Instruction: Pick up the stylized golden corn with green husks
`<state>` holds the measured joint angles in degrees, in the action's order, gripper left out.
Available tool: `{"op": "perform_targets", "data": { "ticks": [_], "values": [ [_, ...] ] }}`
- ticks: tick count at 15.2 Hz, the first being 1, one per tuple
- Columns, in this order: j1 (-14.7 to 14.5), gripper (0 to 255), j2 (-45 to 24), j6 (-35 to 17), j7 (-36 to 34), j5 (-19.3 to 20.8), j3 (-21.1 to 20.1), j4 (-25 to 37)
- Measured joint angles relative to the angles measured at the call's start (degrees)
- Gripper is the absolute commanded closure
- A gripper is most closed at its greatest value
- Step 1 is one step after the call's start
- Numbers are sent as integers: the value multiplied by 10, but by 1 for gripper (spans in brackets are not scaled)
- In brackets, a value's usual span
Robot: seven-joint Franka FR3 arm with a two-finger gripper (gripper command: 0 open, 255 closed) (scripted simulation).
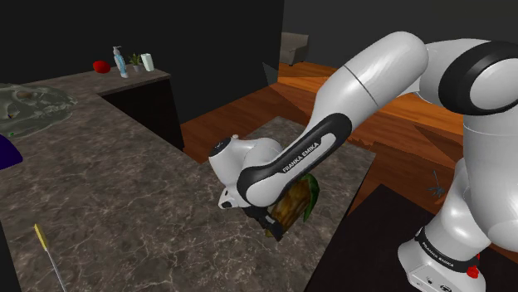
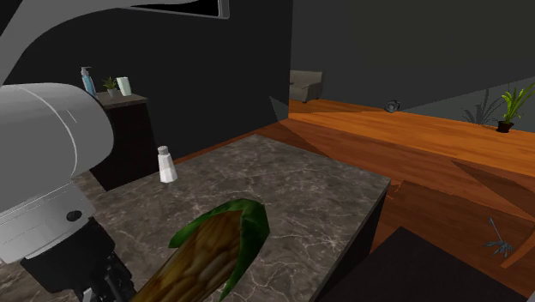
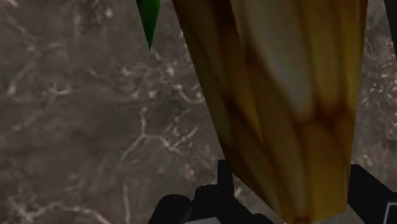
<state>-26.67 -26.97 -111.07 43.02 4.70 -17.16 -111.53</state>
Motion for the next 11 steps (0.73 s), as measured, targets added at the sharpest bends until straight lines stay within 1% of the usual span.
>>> {"op": "perform_targets", "data": {
  "ticks": [9, 11],
  "values": [
    [-1, 255, -1, -1, 0, 0, -1, 1],
    [1, 255, 5, 6, 1, -1, -1, 1]
  ]
}}
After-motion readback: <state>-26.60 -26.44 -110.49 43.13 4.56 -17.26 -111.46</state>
